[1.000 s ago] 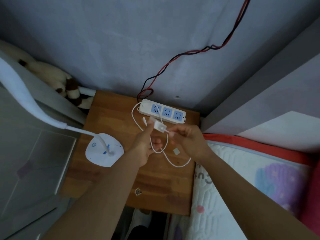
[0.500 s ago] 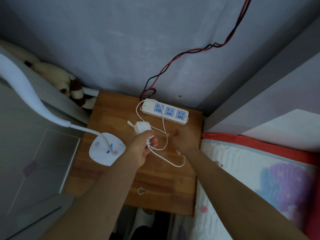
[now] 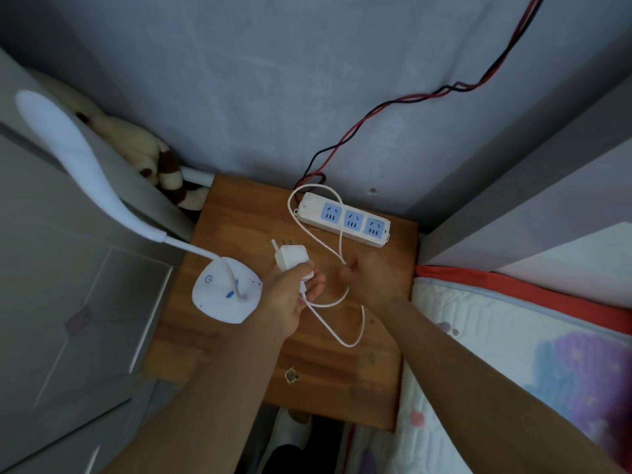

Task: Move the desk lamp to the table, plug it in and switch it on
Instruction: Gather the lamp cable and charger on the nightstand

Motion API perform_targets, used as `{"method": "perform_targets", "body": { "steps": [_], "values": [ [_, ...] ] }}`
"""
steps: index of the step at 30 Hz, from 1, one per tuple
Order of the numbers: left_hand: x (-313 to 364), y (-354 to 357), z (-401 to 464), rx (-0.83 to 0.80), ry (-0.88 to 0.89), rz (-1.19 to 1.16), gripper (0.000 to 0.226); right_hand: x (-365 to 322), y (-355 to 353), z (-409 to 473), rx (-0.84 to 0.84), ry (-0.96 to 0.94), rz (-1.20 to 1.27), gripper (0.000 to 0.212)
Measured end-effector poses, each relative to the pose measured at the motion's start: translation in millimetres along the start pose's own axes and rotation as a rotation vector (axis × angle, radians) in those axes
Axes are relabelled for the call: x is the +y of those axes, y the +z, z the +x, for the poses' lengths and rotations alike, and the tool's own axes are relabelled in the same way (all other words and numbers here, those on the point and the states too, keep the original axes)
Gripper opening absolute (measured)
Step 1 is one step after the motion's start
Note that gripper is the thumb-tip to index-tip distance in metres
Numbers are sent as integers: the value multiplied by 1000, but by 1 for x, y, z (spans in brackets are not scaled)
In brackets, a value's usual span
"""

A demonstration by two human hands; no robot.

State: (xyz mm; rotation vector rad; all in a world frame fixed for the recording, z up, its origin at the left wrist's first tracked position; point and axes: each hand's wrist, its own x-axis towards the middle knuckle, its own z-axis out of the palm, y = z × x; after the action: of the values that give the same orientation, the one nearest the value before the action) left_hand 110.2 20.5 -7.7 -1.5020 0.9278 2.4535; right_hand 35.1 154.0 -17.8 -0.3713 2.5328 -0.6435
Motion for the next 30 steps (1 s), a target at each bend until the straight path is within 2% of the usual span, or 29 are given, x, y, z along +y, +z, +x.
{"method": "perform_targets", "body": {
  "steps": [5, 9, 12, 14, 16, 18, 20, 23, 28, 30],
  "values": [
    [1, 19, -9, -116, -5, -49, 55, 4, -17, -23, 32, -212, -134, 14],
    [-1, 40, -17, -119, -15, -45, 63, 8, -28, -37, 107, -353, -195, 26],
    [-3, 52, -24, -92, 14, -13, 58, 9, -35, -46, 100, -391, -161, 23],
    [-4, 56, -30, -94, 41, -8, 44, 9, -38, -52, 89, -419, -95, 18],
    [-5, 58, -38, -111, 81, 14, 31, 8, -44, -59, 46, -379, 70, 19],
    [-4, 56, -46, -118, 135, 65, 27, 6, -52, -68, -58, -266, 356, 21],
    [-2, 49, -56, -130, 190, 130, 27, 4, -61, -75, -113, -107, 609, 6],
    [3, 31, -73, -169, 256, 252, 28, 1, -70, -75, 1, -4, 650, 23],
    [18, -20, -108, -185, 252, 550, 39, -50, -69, -60, 307, 78, 621, 23],
    [22, -39, -119, -210, 246, 630, 42, -75, -69, -55, 380, 64, 611, 22]
  ]
}}
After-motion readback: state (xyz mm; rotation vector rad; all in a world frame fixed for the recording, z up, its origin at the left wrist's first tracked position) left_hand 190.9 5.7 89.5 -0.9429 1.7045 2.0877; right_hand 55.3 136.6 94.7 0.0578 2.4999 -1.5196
